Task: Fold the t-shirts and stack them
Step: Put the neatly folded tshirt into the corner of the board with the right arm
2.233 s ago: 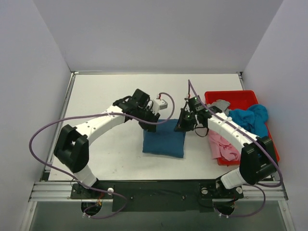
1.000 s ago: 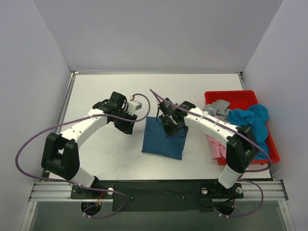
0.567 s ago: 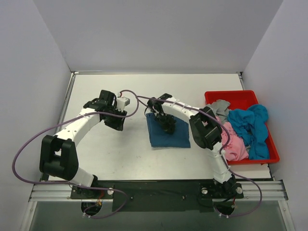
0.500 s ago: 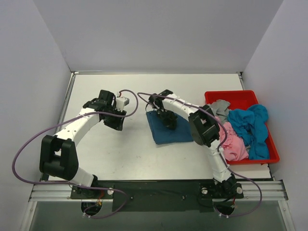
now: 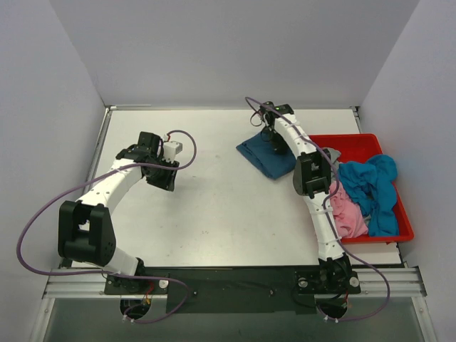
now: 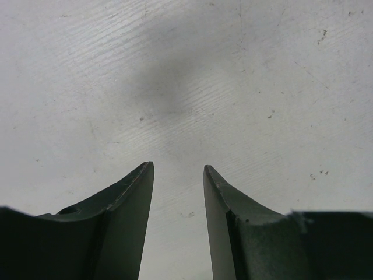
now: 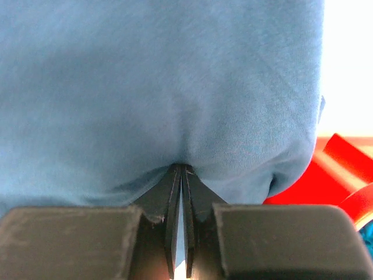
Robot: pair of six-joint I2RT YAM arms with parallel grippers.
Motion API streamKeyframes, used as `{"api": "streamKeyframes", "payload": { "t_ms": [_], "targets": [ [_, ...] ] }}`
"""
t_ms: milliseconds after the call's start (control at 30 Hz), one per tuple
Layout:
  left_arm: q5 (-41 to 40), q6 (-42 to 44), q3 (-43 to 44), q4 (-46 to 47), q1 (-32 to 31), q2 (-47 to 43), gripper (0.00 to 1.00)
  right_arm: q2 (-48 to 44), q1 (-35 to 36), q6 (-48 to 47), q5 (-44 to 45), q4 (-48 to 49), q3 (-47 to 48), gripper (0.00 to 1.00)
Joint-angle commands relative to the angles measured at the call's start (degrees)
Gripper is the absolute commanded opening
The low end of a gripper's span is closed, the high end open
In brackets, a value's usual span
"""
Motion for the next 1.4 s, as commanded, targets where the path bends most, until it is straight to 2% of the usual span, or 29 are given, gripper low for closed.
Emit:
{"api": "streamKeyframes", "payload": {
  "t_ms": [0, 67, 167, 233, 300, 333, 400, 500, 600, 733, 800, 900, 1000, 1067, 1167, 1200, 1233, 1267, 1300, 1367],
  "targets": [
    [0.0, 0.3, 2.0, 0.6, 0.7, 0.8, 0.50, -0.4, -2.7, -0.5, -8.9, 1.2, 1.8, 0.02],
    [0.2, 0.3, 2.5, 0.7, 0.9, 1.3, 0.50, -3.7, -2.1, -4.0, -13.2, 3.7, -1.1, 0.04],
    [0.4, 0.3, 2.7, 0.3, 0.9, 1.9, 0.50, -8.9, -2.8, -5.7, -26.5, 7.4, -2.2, 0.10],
    [0.5, 0.5, 2.8, -0.2, 1.0, 1.9, 0.50, -13.9, -4.2, -6.6, -32.1, 11.1, -3.2, 0.23],
    [0.4, 0.8, 3.0, -0.8, 0.9, 1.4, 0.50, -18.1, -6.4, -6.1, -32.9, 14.9, -3.5, 0.42],
    [0.5, 1.2, 3.0, -0.9, 0.9, 1.1, 0.50, -19.4, -7.5, -5.2, -32.8, 15.8, -3.3, 0.58],
    [0.5, 1.6, 3.3, -1.5, 1.0, 0.9, 0.50, -19.9, -10.6, -2.5, -33.8, 18.0, -2.0, 0.70],
    [0.0, 1.7, 4.0, -2.4, 1.0, 1.1, 0.50, -16.0, -14.7, 2.2, -36.7, 20.3, -1.1, 0.74],
    [-0.1, 1.5, 4.9, -2.5, 1.6, 1.8, 0.50, -12.1, -15.4, 4.1, -41.7, 19.5, -0.6, 0.78],
    [-0.4, 1.7, 5.2, -3.0, 1.9, 2.5, 0.50, -7.8, -14.5, 3.4, -42.1, 17.7, 1.4, 0.80],
    [-0.4, 1.7, 5.1, -3.0, 2.1, 2.6, 0.50, -6.4, -14.3, 4.4, -38.4, 17.3, 1.8, 0.80],
    [-0.4, 1.7, 5.1, -2.9, 2.2, 2.8, 0.50, -4.3, -14.0, 7.1, -36.1, 17.2, 1.9, 0.79],
    [-0.4, 1.7, 5.6, -3.2, 2.2, 3.2, 0.50, -2.5, -12.7, 7.0, -30.0, 16.3, 2.7, 0.73],
    [-0.3, 1.7, 6.0, -3.3, 2.2, 3.2, 0.50, -0.2, -12.3, 7.2, -28.8, 13.6, 6.6, 0.63],
    [-0.7, 1.8, 6.3, -3.3, 2.3, 3.3, 0.50, -0.7, -12.9, 8.8, -27.4, 14.4, 5.5, 0.38],
    [-0.9, 1.8, 6.3, -3.3, 2.2, 3.3, 0.50, -0.7, -13.3, 9.1, -27.9, 14.5, 5.5, 0.33],
    [-1.0, 1.9, 6.4, -3.3, 2.3, 3.3, 0.50, -0.7, -13.4, 9.3, -28.8, 14.6, 5.5, 0.22],
    [-1.1, 1.9, 6.4, -3.4, 2.3, 3.3, 0.50, -0.7, -13.9, 9.3, -29.0, 14.9, 5.4, 0.16],
    [-1.0, 1.9, 6.5, -3.4, 2.3, 3.4, 0.50, -1.0, -14.1, 9.3, -28.4, 15.6, 5.4, 0.02],
    [-1.1, 1.9, 6.7, -3.4, 2.3, 3.4, 0.50, -1.6, -14.9, 9.8, -28.1, 17.4, 5.2, 0.00]
  ]
}}
